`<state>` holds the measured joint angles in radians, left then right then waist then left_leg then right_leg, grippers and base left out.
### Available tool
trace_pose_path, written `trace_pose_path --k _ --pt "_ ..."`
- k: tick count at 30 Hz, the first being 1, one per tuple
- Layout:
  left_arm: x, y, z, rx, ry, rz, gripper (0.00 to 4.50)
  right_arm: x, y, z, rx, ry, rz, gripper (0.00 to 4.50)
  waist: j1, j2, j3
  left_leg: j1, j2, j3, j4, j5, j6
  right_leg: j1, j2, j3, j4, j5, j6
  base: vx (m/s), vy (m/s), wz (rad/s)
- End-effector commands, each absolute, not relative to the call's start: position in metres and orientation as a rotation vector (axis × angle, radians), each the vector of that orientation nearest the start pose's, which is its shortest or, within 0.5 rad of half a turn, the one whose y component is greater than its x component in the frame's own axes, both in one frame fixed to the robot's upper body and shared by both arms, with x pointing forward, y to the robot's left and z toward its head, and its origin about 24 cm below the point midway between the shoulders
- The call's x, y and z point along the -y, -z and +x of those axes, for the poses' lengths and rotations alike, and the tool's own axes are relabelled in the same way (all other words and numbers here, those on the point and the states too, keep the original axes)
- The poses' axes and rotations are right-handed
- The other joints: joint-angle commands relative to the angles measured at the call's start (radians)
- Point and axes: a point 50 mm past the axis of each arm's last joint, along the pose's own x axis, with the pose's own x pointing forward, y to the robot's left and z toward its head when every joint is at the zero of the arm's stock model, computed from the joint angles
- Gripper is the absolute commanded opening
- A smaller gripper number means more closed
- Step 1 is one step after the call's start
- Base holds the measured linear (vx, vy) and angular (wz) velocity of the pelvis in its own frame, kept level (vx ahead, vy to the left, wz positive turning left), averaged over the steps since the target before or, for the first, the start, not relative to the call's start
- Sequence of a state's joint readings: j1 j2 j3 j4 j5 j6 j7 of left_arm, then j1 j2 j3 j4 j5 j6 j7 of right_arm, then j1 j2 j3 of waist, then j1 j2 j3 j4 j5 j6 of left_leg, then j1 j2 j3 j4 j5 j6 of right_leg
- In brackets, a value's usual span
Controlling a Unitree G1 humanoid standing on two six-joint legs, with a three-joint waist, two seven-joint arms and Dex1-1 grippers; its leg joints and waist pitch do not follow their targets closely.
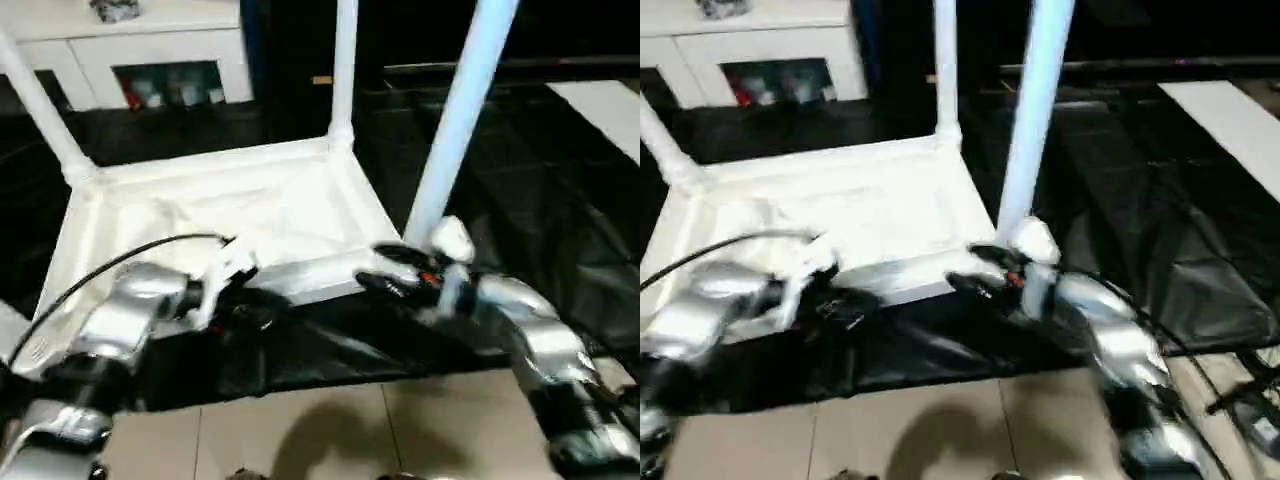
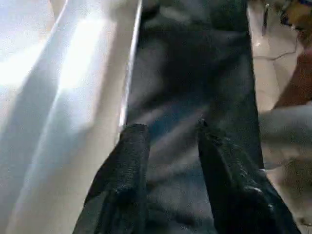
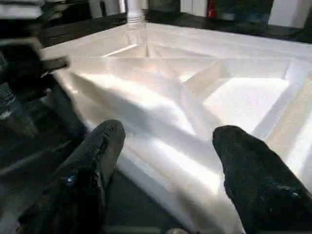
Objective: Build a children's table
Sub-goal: Rotate table base
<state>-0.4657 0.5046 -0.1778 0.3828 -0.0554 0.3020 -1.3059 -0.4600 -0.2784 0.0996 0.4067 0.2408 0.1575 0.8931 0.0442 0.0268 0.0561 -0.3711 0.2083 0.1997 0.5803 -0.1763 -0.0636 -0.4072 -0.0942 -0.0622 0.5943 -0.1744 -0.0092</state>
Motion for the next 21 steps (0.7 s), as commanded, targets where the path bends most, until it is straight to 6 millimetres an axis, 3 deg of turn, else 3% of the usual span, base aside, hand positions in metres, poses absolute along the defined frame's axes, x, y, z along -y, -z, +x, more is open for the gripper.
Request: trace_pose_path --k 1,3,6,8,15,16,19,20,21 --pt "-0.185 -0.062 0.297 -0.57 1.222 0.335 2.24 0.135 -0.068 0.326 -0.152 -0.909 -0.057 3.35 -0.002 -0.008 -0.065 0.018 0.023 -0.008 -0.067 -0.191 0.036 0.038 -0.041 0.036 -0.059 -0.234 -0.228 0.0 0.0 0.0" --pt "-0.19 -0.063 0.299 -0.582 1.166 0.373 2.44 0.133 -0.067 0.337 -0.158 -0.821 -0.072 3.35 -0.004 -0.007 -0.063 0.022 0.022 -0.01 -0.072 -0.238 0.003 0.037 -0.041 0.039 -0.063 -0.267 -0.214 0.0 0.0 0.0" --pt "-0.192 -0.062 0.301 -0.585 1.121 0.404 2.66 0.132 -0.067 0.341 -0.145 -0.785 -0.075 3.35 -0.004 -0.011 -0.063 0.025 0.021 -0.01 -0.072 -0.27 -0.015 0.037 -0.039 0.04 -0.063 -0.264 -0.203 0.0 0.0 0.0" --pt "-0.194 -0.066 0.313 -0.528 1.0 0.462 2.81 0.128 -0.068 0.347 -0.124 -0.723 -0.067 3.35 -0.008 -0.01 -0.063 0.021 0.019 -0.012 -0.072 -0.283 -0.018 0.039 -0.04 0.04 -0.064 -0.269 -0.202 0.0 0.0 0.0" --pt "-0.194 -0.08 0.33 -0.399 0.863 0.492 3.3 0.118 -0.066 0.347 -0.093 -0.71 -0.036 3.35 -0.008 -0.012 -0.071 0.014 0.016 -0.014 -0.064 -0.232 -0.002 0.048 -0.038 0.038 -0.055 -0.204 -0.205 0.0 0.0 0.0" --pt "-0.194 -0.081 0.331 -0.394 0.857 0.495 3.3 0.118 -0.066 0.347 -0.093 -0.709 -0.036 3.35 -0.006 0.001 -0.072 0.014 0.015 -0.016 -0.064 -0.23 -0.001 0.047 -0.039 0.038 -0.053 -0.191 -0.209 0.0 0.0 0.0" --pt "-0.194 -0.087 0.331 -0.3 0.798 0.452 3.62 0.117 -0.065 0.345 -0.084 -0.695 -0.036 3.35 -0.008 -0.001 -0.078 0.012 0.014 -0.014 -0.059 -0.19 0.012 0.052 -0.033 0.035 -0.043 -0.073 -0.244 0.0 0.0 0.0" --pt "-0.194 -0.089 0.33 -0.271 0.771 0.416 3.68 0.117 -0.064 0.344 -0.083 -0.69 -0.036 3.35 -0.006 0.014 -0.078 0.013 0.015 -0.015 -0.058 -0.188 0.01 0.052 -0.034 0.035 -0.039 -0.056 -0.252 0.0 0.0 0.0" --pt "-0.196 -0.093 0.328 -0.211 0.708 0.358 3.68 0.117 -0.064 0.341 -0.08 -0.685 -0.035 3.35 -0.007 0.017 -0.078 0.013 0.017 -0.015 -0.058 -0.193 0.009 0.053 -0.034 0.033 -0.038 -0.035 -0.263 0.0 0.0 0.0"
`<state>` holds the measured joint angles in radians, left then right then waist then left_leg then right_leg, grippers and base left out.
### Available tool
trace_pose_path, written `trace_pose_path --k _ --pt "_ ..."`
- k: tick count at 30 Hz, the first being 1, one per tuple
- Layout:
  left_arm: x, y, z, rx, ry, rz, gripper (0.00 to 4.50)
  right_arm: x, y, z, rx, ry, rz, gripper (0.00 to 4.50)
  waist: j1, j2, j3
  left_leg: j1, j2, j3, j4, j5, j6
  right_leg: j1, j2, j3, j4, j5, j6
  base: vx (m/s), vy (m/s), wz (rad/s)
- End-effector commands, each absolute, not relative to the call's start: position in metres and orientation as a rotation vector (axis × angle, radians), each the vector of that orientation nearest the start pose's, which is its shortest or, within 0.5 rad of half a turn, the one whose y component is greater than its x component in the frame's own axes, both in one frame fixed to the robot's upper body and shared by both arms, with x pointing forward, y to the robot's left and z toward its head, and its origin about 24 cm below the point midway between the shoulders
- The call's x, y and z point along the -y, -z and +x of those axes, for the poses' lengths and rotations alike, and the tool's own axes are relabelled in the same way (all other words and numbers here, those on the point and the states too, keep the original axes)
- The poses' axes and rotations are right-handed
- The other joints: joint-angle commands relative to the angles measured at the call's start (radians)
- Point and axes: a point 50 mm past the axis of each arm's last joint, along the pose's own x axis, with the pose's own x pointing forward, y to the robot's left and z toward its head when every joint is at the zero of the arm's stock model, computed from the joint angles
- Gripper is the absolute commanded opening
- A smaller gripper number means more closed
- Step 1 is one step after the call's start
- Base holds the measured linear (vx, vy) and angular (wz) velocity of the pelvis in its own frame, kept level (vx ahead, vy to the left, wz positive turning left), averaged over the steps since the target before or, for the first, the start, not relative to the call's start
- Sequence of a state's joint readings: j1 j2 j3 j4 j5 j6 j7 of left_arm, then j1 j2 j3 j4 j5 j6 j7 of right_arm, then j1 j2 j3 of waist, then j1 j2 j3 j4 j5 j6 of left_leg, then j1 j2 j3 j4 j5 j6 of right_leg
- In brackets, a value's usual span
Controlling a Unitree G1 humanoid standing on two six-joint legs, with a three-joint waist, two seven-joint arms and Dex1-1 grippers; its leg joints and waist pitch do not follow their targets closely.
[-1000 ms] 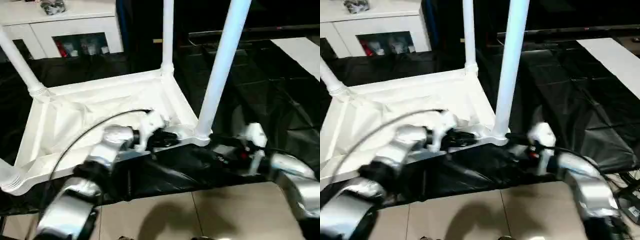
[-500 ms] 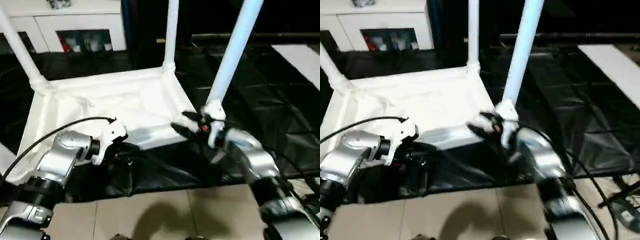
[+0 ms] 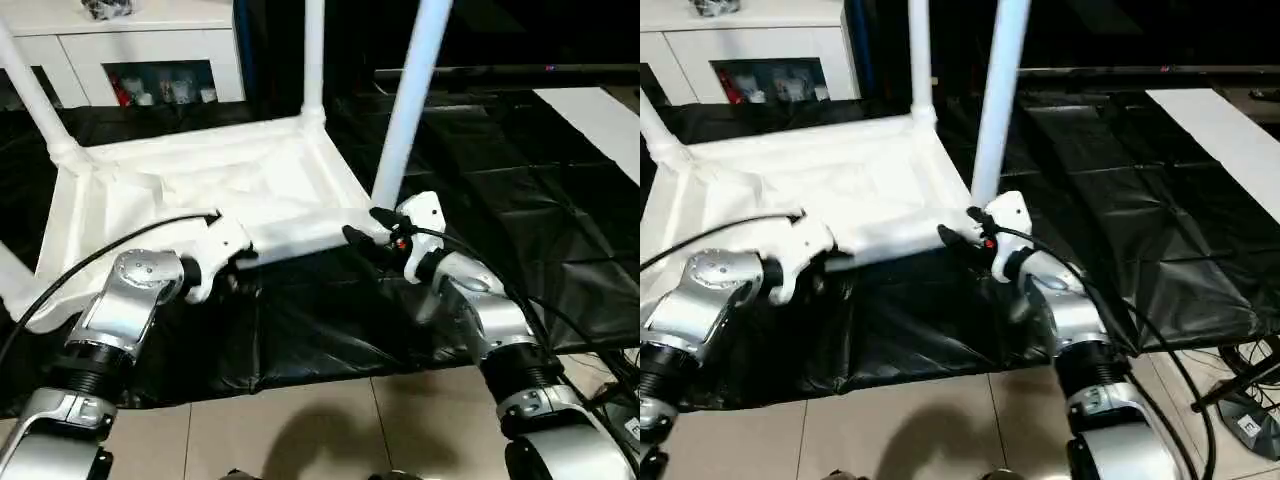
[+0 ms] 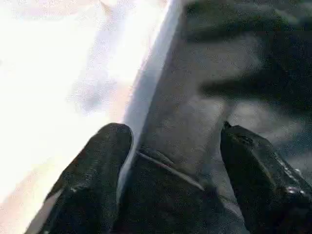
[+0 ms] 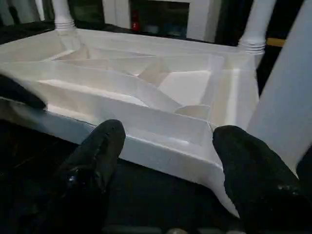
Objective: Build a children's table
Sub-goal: Rotate table base
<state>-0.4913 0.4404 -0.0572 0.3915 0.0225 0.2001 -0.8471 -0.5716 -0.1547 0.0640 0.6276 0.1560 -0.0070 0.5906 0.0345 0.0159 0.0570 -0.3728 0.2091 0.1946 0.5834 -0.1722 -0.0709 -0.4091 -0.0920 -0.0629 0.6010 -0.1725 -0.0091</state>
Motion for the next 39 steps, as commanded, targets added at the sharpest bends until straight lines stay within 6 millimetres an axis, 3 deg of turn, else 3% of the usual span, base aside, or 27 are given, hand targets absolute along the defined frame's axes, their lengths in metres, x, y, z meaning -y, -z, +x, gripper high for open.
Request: trace_pose_path --k 1,3,4,5,6,11,13,14,16,18,21,23,25,30,34,37,38,39 --pt "-0.199 -0.096 0.325 -0.169 0.66 0.316 3.86 0.117 -0.063 0.34 -0.08 -0.682 -0.031 3.35 0.001 0.024 -0.078 0.013 0.016 -0.008 -0.061 -0.204 0.02 0.056 -0.034 0.034 -0.048 -0.031 -0.266 0.0 0.0 0.0" --pt "-0.206 -0.098 0.319 -0.094 0.578 0.245 3.96 0.117 -0.062 0.336 -0.088 -0.679 -0.011 3.35 0.0 0.019 -0.076 0.008 0.015 -0.009 -0.062 -0.212 0.035 0.06 -0.033 0.032 -0.05 -0.041 -0.266 0.0 0.0 0.0" --pt "-0.211 -0.098 0.316 -0.068 0.523 0.214 4.04 0.116 -0.061 0.334 -0.093 -0.679 -0.01 3.35 0.002 0.021 -0.077 0.013 0.013 -0.008 -0.061 -0.222 0.037 0.056 -0.032 0.031 -0.053 -0.063 -0.261 0.0 0.0 0.0" --pt "-0.222 -0.096 0.308 -0.034 0.416 0.189 4.15 0.116 -0.059 0.33 -0.105 -0.681 -0.007 3.52 -0.002 0.031 -0.073 0.011 0.017 -0.01 -0.063 -0.25 0.031 0.057 -0.031 0.031 -0.054 -0.091 -0.255 0.0 0.0 0.0" --pt "-0.228 -0.094 0.303 -0.022 0.356 0.19 4.15 0.116 -0.058 0.329 -0.109 -0.682 -0.01 3.52 -0.003 0.023 -0.07 0.012 0.015 -0.009 -0.066 -0.277 0.028 0.055 -0.03 0.029 -0.064 -0.144 -0.237 0.0 0.0 0.0" --pt "-0.26 -0.081 0.261 0.093 0.049 0.224 4.5 0.113 -0.055 0.318 -0.1 -0.713 -0.008 3.95 -0.006 0.033 -0.064 0.012 0.019 -0.015 -0.071 -0.336 0.017 0.048 -0.031 0.029 -0.08 -0.271 -0.175 0.0 0.0 0.0" --pt "-0.266 -0.077 0.247 0.119 -0.038 0.221 4.5 0.109 -0.056 0.313 -0.108 -0.764 0.017 4.12 -0.008 0.034 -0.064 0.015 0.018 -0.014 -0.071 -0.356 0.016 0.042 -0.025 0.03 -0.082 -0.275 -0.17 0.0 0.0 0.0" --pt "-0.268 -0.075 0.241 0.126 -0.077 0.223 4.5 0.107 -0.056 0.312 -0.109 -0.777 0.014 4.12 -0.003 0.042 -0.062 0.019 0.022 -0.016 -0.073 -0.375 0.014 0.038 -0.024 0.03 -0.083 -0.277 -0.167 0.0 0.0 0.0" --pt "-0.273 -0.07 0.228 0.137 -0.223 0.227 4.5 0.104 -0.058 0.31 -0.105 -0.808 0.021 4.28 -0.003 0.037 -0.059 0.018 0.023 -0.017 -0.075 -0.398 0.01 0.038 -0.024 0.03 -0.084 -0.279 -0.164 0.0 0.0 0.0" --pt "-0.277 -0.063 0.221 0.114 -0.342 0.219 4.5 0.1 -0.06 0.307 -0.096 -0.855 0.041 4.43 -0.002 0.041 -0.057 0.02 0.022 -0.018 -0.075 -0.427 0.005 0.035 -0.025 0.03 -0.087 -0.315 -0.146 0.0 0.0 0.0" --pt "-0.279 -0.059 0.217 0.103 -0.41 0.216 4.5 0.096 -0.062 0.303 -0.091 -0.912 0.058 4.43 -0.002 0.04 -0.058 0.014 0.019 -0.022 -0.076 -0.416 0.009 0.039 -0.025 0.03 -0.089 -0.308 -0.129 0.0 0.0 0.0" --pt "-0.281 -0.06 0.217 0.121 -0.464 0.222 4.5 0.091 -0.065 0.297 -0.091 -0.998 0.078 4.43 -0.002 0.045 -0.059 0.013 0.018 -0.025 -0.076 -0.413 0.01 0.04 -0.025 0.029 -0.089 -0.298 -0.132 0.0 0.0 0.0" --pt "-0.282 -0.061 0.217 0.127 -0.49 0.217 4.5 0.09 -0.066 0.295 -0.093 -1.028 0.076 4.43 -0.002 0.042 -0.06 0.012 0.018 -0.026 -0.075 -0.408 0.012 0.04 -0.025 0.029 -0.089 -0.284 -0.133 0.0 0.0 0.0" --pt "-0.299 -0.063 0.222 0.119 -0.59 0.211 4.5 0.089 -0.069 0.296 -0.094 -1.064 0.079 4.43 0.0 0.046 -0.064 0.011 0.014 -0.027 -0.07 -0.384 0.018 0.042 -0.027 0.028 -0.085 -0.269 -0.144 0.0 0.0 0.0" --pt "-0.333 -0.07 0.231 0.107 -0.712 0.193 4.5 0.089 -0.07 0.301 -0.098 -1.066 0.071 4.43 -0.002 0.055 -0.069 0.009 0.008 -0.034 -0.068 -0.359 0.014 0.046 -0.025 0.026 -0.077 -0.226 -0.151 0.0 0.0 0.0" --pt "-0.344 -0.077 0.236 0.114 -0.73 0.193 4.5 0.09 -0.071 0.301 -0.1 -1.072 0.066 4.43 -0.003 0.053 -0.07 0.009 0.011 -0.037 -0.069 -0.353 0.01 0.047 -0.026 0.025 -0.076 -0.213 -0.158 0.0 0.0 0.0" --pt "-0.348 -0.079 0.239 0.119 -0.732 0.196 4.5 0.09 -0.071 0.301 -0.101 -1.075 0.066 4.43 -0.001 0.056 -0.07 0.015 0.006 -0.034 -0.066 -0.36 0.01 0.041 -0.022 0.026 -0.077 -0.22 -0.158 0.0 0.0 0.0" --pt "-0.353 -0.08 0.241 0.114 -0.744 0.179 4.5 0.09 -0.071 0.302 -0.101 -1.075 0.065 4.43 -0.001 0.062 -0.073 0.012 0.008 -0.037 -0.067 -0.346 0.008 0.047 -0.025 0.026 -0.071 -0.195 -0.164 0.0 0.0 0.0"
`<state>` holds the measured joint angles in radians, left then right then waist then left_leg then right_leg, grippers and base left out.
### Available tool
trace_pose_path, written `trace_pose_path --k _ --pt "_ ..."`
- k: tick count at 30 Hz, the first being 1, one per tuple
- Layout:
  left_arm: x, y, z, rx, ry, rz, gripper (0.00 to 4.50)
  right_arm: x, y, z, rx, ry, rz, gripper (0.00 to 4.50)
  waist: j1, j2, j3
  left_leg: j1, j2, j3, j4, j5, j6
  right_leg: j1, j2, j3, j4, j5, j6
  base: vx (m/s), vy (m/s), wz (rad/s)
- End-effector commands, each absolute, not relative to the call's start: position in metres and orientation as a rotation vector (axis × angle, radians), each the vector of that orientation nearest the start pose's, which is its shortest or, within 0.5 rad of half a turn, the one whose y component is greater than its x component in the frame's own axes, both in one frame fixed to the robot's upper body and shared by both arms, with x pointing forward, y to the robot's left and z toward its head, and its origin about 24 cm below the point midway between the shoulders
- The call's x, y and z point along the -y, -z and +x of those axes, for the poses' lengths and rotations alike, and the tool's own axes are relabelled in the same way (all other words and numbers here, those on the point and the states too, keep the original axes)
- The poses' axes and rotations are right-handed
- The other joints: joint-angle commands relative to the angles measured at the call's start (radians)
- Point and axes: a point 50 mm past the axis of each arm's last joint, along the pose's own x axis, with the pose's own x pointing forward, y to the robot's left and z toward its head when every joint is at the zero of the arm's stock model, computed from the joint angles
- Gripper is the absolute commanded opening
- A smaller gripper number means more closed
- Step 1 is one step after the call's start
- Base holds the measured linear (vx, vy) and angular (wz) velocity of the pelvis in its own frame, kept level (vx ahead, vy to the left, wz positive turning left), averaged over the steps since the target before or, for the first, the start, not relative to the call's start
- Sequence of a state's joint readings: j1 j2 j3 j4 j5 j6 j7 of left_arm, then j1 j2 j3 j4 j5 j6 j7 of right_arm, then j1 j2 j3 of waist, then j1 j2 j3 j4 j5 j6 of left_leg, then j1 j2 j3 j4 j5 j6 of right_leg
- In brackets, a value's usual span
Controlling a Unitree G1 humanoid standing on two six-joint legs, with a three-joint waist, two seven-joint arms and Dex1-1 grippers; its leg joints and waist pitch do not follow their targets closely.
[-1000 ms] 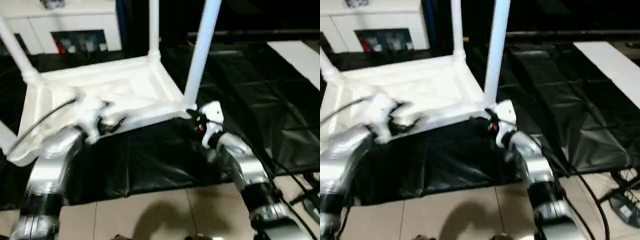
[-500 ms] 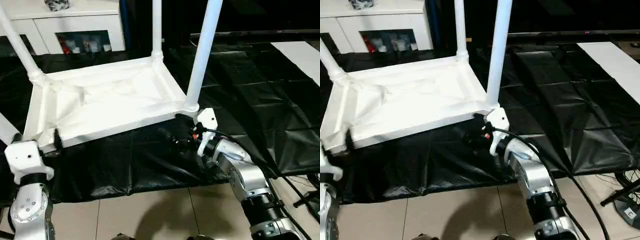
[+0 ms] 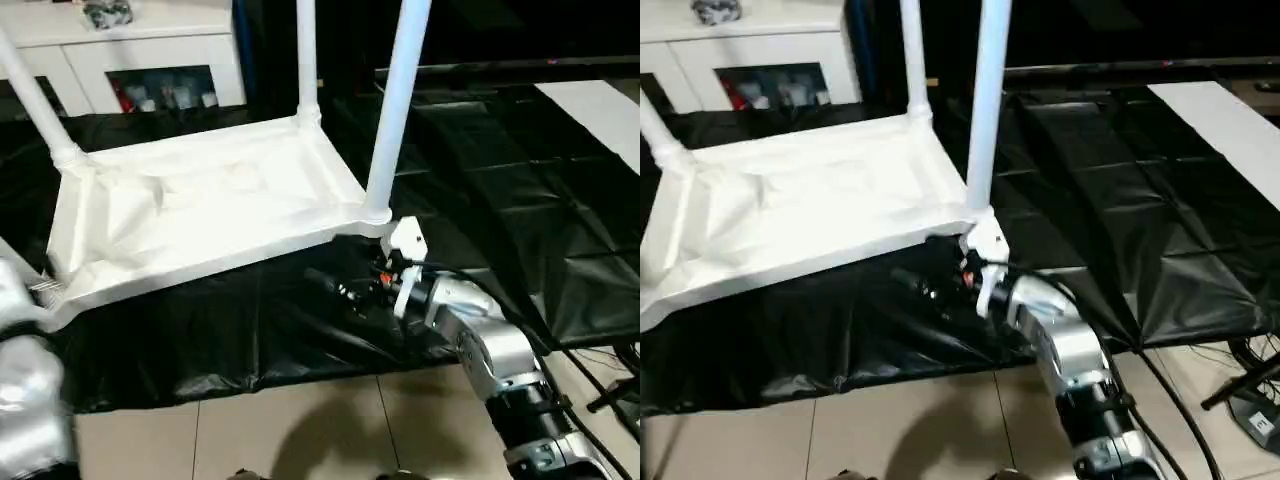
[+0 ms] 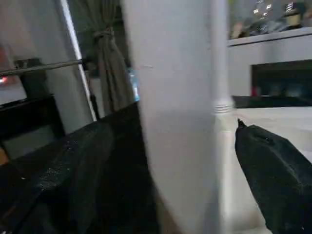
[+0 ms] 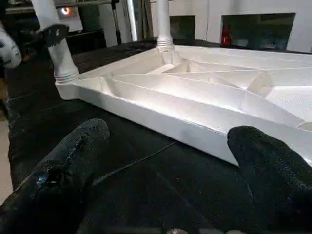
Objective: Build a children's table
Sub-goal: Rotate table base
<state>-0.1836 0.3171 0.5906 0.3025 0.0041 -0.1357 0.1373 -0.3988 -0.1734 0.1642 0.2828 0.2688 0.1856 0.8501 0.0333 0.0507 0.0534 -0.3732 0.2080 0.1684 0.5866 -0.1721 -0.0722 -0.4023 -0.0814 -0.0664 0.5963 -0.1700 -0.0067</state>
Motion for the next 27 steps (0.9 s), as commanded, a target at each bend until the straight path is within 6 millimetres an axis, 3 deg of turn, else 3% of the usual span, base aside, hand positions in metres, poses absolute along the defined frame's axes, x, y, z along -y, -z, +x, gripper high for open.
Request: trace_pose_path --k 1,3,4,6,7,10,11,12,13,15,18,19,22,23,25,26,27 --pt "-0.355 -0.08 0.242 0.111 -0.747 0.171 4.5 0.09 -0.071 0.302 -0.101 -1.075 0.064 4.43 0.0 0.026 -0.07 0.013 0.01 -0.01 -0.07 -0.339 0.008 0.039 -0.035 0.03 -0.067 -0.185 -0.171 0.0 0.0 0.0" --pt "-0.36 -0.079 0.253 0.084 -0.677 0.085 4.5 0.091 -0.07 0.303 -0.104 -1.07 0.061 4.43 0.001 0.025 -0.07 0.013 0.009 -0.008 -0.068 -0.332 0.008 0.04 -0.035 0.03 -0.064 -0.161 -0.185 0.0 0.0 0.0" --pt "-0.359 -0.077 0.26 0.074 -0.596 0.028 4.5 0.092 -0.07 0.304 -0.106 -1.066 0.06 4.43 0.004 0.019 -0.071 0.016 0.004 -0.005 -0.067 -0.326 0.008 0.038 -0.036 0.031 -0.065 -0.176 -0.188 0.0 0.0 0.0" --pt "-0.347 -0.069 0.274 0.035 -0.337 -0.105 4.5 0.095 -0.067 0.307 -0.122 -1.028 0.039 4.43 0.008 0.017 -0.069 0.015 0.006 -0.004 -0.071 -0.325 -0.003 0.037 -0.041 0.033 -0.067 -0.208 -0.194 0.0 0.0 0.0" --pt "-0.347 -0.069 0.274 0.035 -0.337 -0.105 4.5 0.095 -0.067 0.307 -0.122 -1.028 0.039 4.43 0.01 0.018 -0.07 0.017 0.008 -0.005 -0.071 -0.323 -0.007 0.037 -0.042 0.034 -0.064 -0.207 -0.2 0.0 0.0 0.0" --pt "-0.331 -0.064 0.28 0.002 -0.056 -0.181 4.5 0.103 -0.057 0.315 -0.186 -0.921 -0.029 4.43 0.01 0.021 -0.069 0.021 0.011 -0.001 -0.072 -0.335 -0.016 0.033 -0.041 0.036 -0.061 -0.189 -0.221 0.0 0.0 0.0" --pt "-0.321 -0.063 0.28 -0.023 0.105 -0.173 4.5 0.109 -0.052 0.318 -0.221 -0.865 -0.062 4.43 0.018 0.011 -0.068 0.022 0.01 0.001 -0.071 -0.322 -0.017 0.033 -0.045 0.037 -0.061 -0.209 -0.224 0.0 0.0 0.0" --pt "-0.32 -0.062 0.28 -0.026 0.12 -0.17 4.5 0.109 -0.052 0.318 -0.224 -0.86 -0.065 4.43 0.024 0.017 -0.066 0.025 0.014 0.004 -0.074 -0.333 -0.023 0.028 -0.044 0.039 -0.063 -0.235 -0.219 0.0 0.0 0.0" --pt "-0.313 -0.06 0.279 -0.053 0.228 -0.181 4.5 0.115 -0.048 0.321 -0.252 -0.805 -0.101 4.43 0.027 0.007 -0.065 0.028 0.015 0.007 -0.074 -0.338 -0.024 0.026 -0.043 0.04 -0.067 -0.243 -0.216 0.0 0.0 0.0" --pt "-0.307 -0.061 0.279 -0.065 0.303 -0.216 4.5 0.122 -0.044 0.325 -0.279 -0.748 -0.133 4.43 0.034 0.011 -0.065 0.03 0.015 0.01 -0.074 -0.339 -0.03 0.026 -0.043 0.042 -0.062 -0.241 -0.216 0.0 0.0 0.0" --pt "-0.295 -0.07 0.282 -0.061 0.489 -0.261 4.5 0.135 -0.04 0.332 -0.312 -0.659 -0.194 4.43 0.037 0.0 -0.065 0.024 0.015 0.011 -0.076 -0.325 -0.029 0.031 -0.047 0.042 -0.062 -0.258 -0.201 0.0 0.0 0.0" --pt "-0.29 -0.073 0.282 -0.057 0.537 -0.274 4.5 0.137 -0.039 0.334 -0.317 -0.639 -0.208 4.43 0.038 0.002 -0.066 0.023 0.015 0.01 -0.077 -0.321 -0.031 0.034 -0.048 0.041 -0.059 -0.256 -0.201 0.0 0.0 0.0" --pt "-0.275 -0.081 0.282 -0.05 0.666 -0.293 4.5 0.14 -0.038 0.34 -0.327 -0.595 -0.243 4.43 0.039 -0.006 -0.067 0.024 0.016 0.013 -0.073 -0.293 -0.026 0.033 -0.05 0.043 -0.057 -0.241 -0.21 0.0 0.0 0.0" --pt "-0.263 -0.087 0.281 -0.053 0.764 -0.309 4.5 0.139 -0.037 0.343 -0.325 -0.575 -0.256 4.43 0.036 -0.019 -0.067 0.02 0.015 0.016 -0.072 -0.28 -0.017 0.035 -0.048 0.043 -0.058 -0.235 -0.212 0.0 0.0 0.0" --pt "-0.258 -0.09 0.28 -0.055 0.806 -0.317 4.5 0.138 -0.037 0.345 -0.323 -0.568 -0.259 4.43 0.036 -0.012 -0.067 0.019 0.017 0.016 -0.071 -0.264 -0.013 0.035 -0.049 0.043 -0.053 -0.234 -0.216 0.0 0.0 0.0" --pt "-0.24 -0.097 0.278 -0.072 0.932 -0.322 4.5 0.136 -0.034 0.35 -0.329 -0.543 -0.286 4.43 0.033 -0.029 -0.066 0.017 0.016 0.018 -0.071 -0.246 -0.004 0.037 -0.048 0.043 -0.053 -0.237 -0.214 0.0 0.0 0.0" --pt "-0.24 -0.097 0.278 -0.072 0.932 -0.322 4.5 0.136 -0.034 0.35 -0.329 -0.543 -0.286 4.43 0.033 -0.029 -0.066 0.017 0.016 0.018 -0.071 -0.246 -0.004 0.037 -0.048 0.043 -0.053 -0.237 -0.214 0.0 0.0 0.0"
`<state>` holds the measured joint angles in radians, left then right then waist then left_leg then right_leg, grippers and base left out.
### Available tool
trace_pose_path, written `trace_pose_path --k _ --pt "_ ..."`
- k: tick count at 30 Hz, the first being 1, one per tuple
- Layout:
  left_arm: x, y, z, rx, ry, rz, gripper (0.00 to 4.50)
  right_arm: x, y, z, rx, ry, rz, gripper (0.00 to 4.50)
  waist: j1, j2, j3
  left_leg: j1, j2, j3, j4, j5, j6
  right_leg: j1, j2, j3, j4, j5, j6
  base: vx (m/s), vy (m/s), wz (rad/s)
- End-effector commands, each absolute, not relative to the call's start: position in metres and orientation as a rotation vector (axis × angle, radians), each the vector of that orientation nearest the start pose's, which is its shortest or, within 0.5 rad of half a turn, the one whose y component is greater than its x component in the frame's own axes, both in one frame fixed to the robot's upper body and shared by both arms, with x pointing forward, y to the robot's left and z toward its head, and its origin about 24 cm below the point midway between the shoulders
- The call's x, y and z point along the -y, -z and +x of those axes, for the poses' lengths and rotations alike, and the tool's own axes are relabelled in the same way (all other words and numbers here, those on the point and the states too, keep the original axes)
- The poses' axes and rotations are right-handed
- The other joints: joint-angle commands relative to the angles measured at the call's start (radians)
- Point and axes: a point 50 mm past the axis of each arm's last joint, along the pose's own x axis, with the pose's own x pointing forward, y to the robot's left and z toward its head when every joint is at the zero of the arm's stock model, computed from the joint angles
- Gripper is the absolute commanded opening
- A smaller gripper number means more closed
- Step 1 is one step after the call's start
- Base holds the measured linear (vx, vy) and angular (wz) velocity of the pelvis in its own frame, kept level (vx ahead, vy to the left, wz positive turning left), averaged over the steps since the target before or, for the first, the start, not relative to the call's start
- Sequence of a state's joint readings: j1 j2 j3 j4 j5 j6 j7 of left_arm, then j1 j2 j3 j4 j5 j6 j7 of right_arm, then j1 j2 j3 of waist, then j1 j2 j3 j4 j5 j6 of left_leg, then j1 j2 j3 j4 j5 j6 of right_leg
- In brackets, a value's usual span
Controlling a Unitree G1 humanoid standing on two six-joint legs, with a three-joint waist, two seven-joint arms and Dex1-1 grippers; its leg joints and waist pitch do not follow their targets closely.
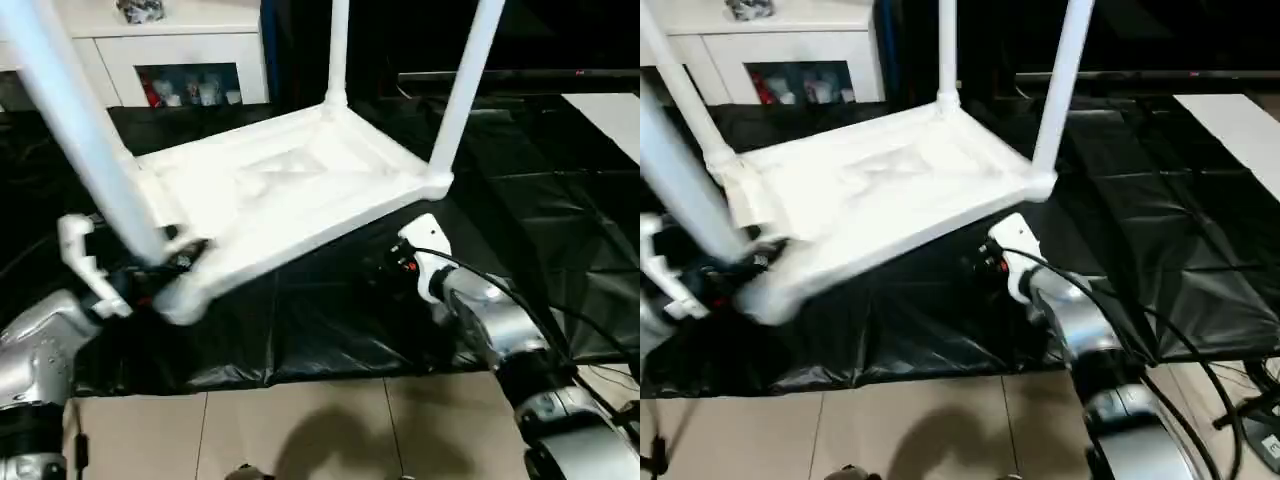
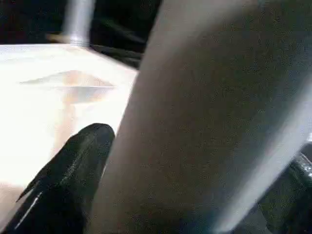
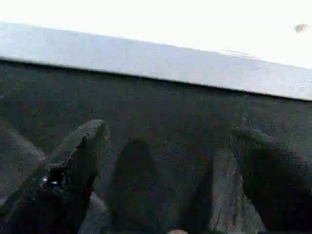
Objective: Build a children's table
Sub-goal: Rotate table base
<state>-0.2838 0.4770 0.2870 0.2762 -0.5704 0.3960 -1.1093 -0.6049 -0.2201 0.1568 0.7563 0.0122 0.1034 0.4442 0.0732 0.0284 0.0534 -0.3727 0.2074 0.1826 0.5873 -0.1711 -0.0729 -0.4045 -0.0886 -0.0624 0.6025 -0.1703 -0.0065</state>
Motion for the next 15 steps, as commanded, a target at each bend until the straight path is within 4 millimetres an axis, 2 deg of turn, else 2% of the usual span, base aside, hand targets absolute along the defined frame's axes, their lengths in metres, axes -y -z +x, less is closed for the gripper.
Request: trace_pose_path --k 1,2,3,5,6,8,9,12,15 --pt "-0.224 -0.101 0.277 -0.076 1.032 -0.313 4.5 0.132 -0.032 0.354 -0.341 -0.522 -0.291 4.43 -0.007 0.002 -0.066 0.019 0.017 0.003 -0.071 -0.245 -0.004 0.037 -0.04 0.038 -0.059 -0.239 -0.216 0.0 0.0 0.0" --pt "-0.22 -0.102 0.276 -0.072 1.062 -0.311 4.5 0.131 -0.032 0.355 -0.344 -0.516 -0.29 4.43 -0.012 -0.01 -0.067 0.016 0.016 0.001 -0.071 -0.235 -0.006 0.04 -0.04 0.038 -0.055 -0.235 -0.22 0.0 0.0 0.0" --pt "-0.212 -0.103 0.276 -0.076 1.107 -0.306 4.5 0.129 -0.032 0.356 -0.344 -0.511 -0.284 4.43 -0.014 -0.011 -0.064 0.018 0.017 0.005 -0.071 -0.238 -0.009 0.036 -0.037 0.039 -0.057 -0.224 -0.219 0.0 0.0 0.0" --pt "-0.196 -0.106 0.276 -0.076 1.176 -0.293 4.5 0.124 -0.033 0.36 -0.344 -0.496 -0.277 4.43 -0.019 -0.013 -0.066 0.018 0.018 0.003 -0.072 -0.238 -0.014 0.04 -0.037 0.038 -0.053 -0.2 -0.218 0.0 0.0 0.0" --pt "-0.196 -0.106 0.276 -0.076 1.176 -0.293 4.5 0.124 -0.033 0.36 -0.344 -0.496 -0.277 4.43 -0.023 -0.02 -0.067 0.016 0.017 0.002 -0.072 -0.234 -0.014 0.042 -0.037 0.038 -0.05 -0.187 -0.218 0.0 0.0 0.0" --pt "-0.167 -0.113 0.279 -0.07 1.287 -0.309 4.5 0.115 -0.033 0.364 -0.352 -0.482 -0.271 4.43 -0.025 -0.028 -0.066 0.022 0.016 0.007 -0.069 -0.231 -0.013 0.038 -0.036 0.04 -0.051 -0.181 -0.223 0.0 0.0 0.0" --pt "-0.167 -0.113 0.279 -0.07 1.287 -0.309 4.5 0.115 -0.033 0.364 -0.352 -0.482 -0.271 4.43 -0.025 -0.028 -0.066 0.022 0.016 0.007 -0.069 -0.239 -0.015 0.038 -0.037 0.041 -0.051 -0.187 -0.225 0.0 0.0 0.0" --pt "-0.149 -0.118 0.28 -0.078 1.373 -0.325 4.5 0.108 -0.033 0.366 -0.346 -0.488 -0.269 4.43 -0.025 -0.032 -0.063 0.018 0.016 0.006 -0.071 -0.255 -0.023 0.042 -0.038 0.041 -0.053 -0.216 -0.208 0.0 0.0 0.0" --pt "-0.133 -0.123 0.281 -0.082 1.445 -0.333 4.5 0.101 -0.035 0.368 -0.333 -0.497 -0.258 4.43 -0.034 -0.039 -0.064 0.016 0.015 0.007 -0.069 -0.253 -0.023 0.042 -0.039 0.043 -0.052 -0.22 -0.201 0.0 0.0 0.0"
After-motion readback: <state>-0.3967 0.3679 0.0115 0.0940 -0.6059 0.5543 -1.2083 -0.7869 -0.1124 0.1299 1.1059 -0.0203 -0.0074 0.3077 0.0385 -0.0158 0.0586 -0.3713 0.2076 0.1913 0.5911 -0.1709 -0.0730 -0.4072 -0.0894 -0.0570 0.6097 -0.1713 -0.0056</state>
